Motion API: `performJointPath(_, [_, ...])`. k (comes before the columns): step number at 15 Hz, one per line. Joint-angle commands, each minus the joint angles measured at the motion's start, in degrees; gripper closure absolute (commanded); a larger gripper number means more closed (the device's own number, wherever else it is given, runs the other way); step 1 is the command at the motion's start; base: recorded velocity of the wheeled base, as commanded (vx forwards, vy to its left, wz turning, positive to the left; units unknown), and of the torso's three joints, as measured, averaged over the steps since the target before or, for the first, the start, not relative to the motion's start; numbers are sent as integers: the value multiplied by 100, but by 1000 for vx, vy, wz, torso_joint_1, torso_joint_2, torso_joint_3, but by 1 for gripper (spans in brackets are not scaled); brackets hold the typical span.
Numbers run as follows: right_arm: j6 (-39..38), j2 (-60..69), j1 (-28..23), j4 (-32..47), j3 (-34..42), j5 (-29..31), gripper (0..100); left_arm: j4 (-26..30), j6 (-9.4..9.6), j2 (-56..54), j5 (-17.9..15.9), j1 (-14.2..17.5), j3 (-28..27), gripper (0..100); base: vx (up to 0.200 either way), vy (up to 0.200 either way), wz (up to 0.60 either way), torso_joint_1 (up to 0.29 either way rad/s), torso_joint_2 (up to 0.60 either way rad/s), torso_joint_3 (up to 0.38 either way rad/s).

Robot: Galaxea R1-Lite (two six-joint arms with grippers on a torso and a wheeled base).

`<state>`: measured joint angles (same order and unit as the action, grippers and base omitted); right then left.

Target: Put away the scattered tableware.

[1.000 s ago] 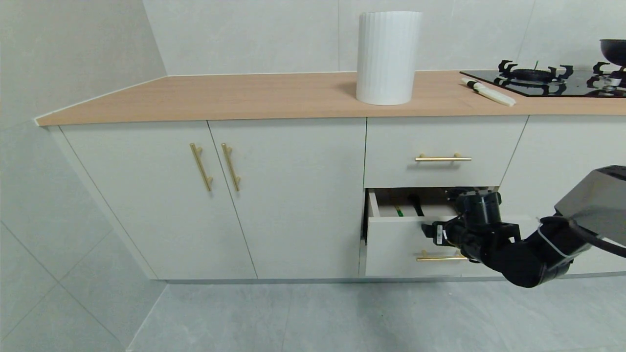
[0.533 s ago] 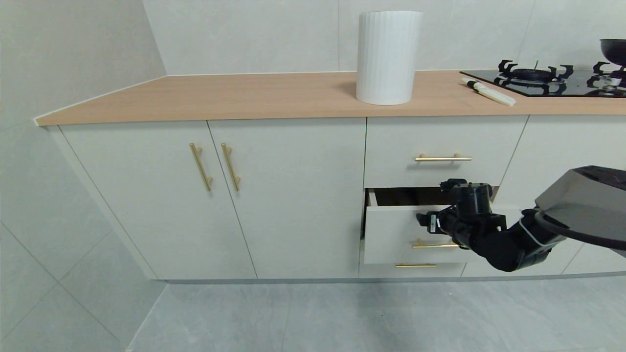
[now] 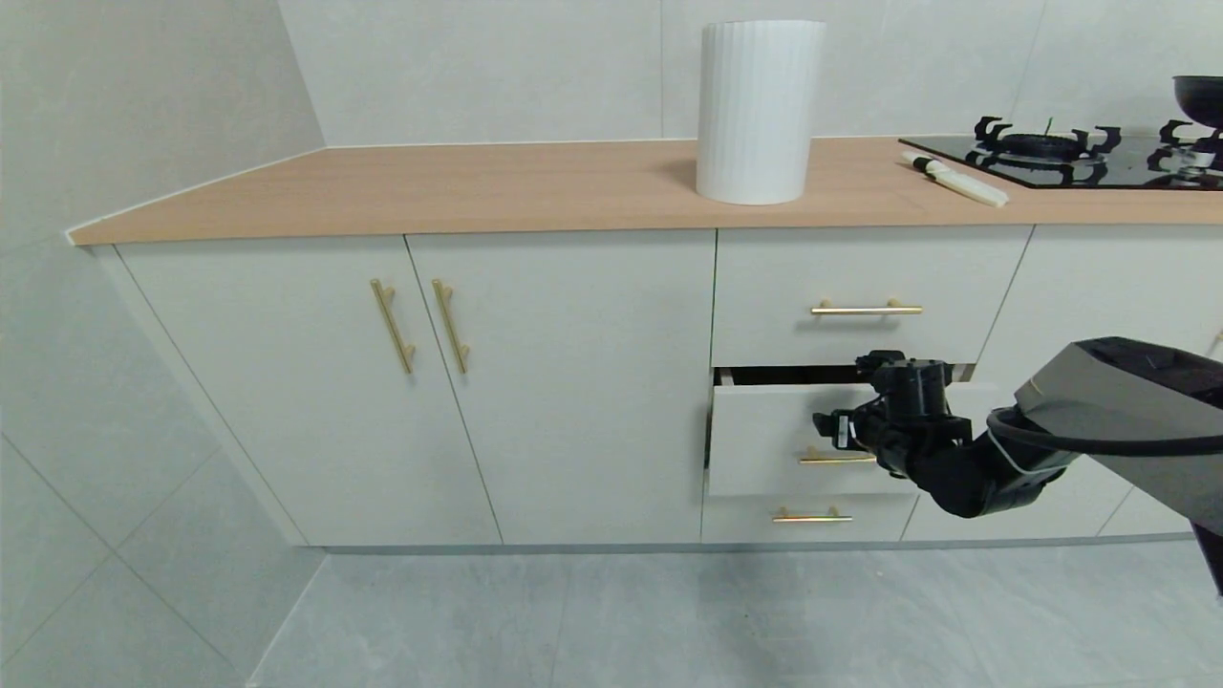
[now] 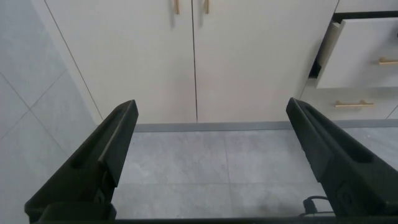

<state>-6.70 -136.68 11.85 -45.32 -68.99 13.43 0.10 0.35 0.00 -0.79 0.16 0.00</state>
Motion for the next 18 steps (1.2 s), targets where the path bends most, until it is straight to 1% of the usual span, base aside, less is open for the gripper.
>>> performJointPath(1, [-15, -157, -78, -108, -141, 1, 0, -1, 0, 9, 0, 2, 0, 0, 0, 0, 0, 0, 0, 0])
performJointPath(5, [-15, -350, -209, -231, -361, 1, 0, -1, 0, 9, 0, 2, 0, 0, 0, 0, 0, 0, 0, 0])
performJointPath(9, [-244, -737, -368, -398, -976, 45, 0, -1, 0, 9, 9, 2, 0, 0, 0, 0, 0, 0, 0, 0])
performJointPath(16, [-340, -781, -403, -398, -1117, 45, 0, -1, 0, 9, 0, 2, 0, 0, 0, 0, 0, 0, 0, 0])
performJointPath(18, [-375, -869, -403, -407, -1275, 54, 0, -1, 0, 9, 0, 2, 0, 0, 0, 0, 0, 0, 0, 0])
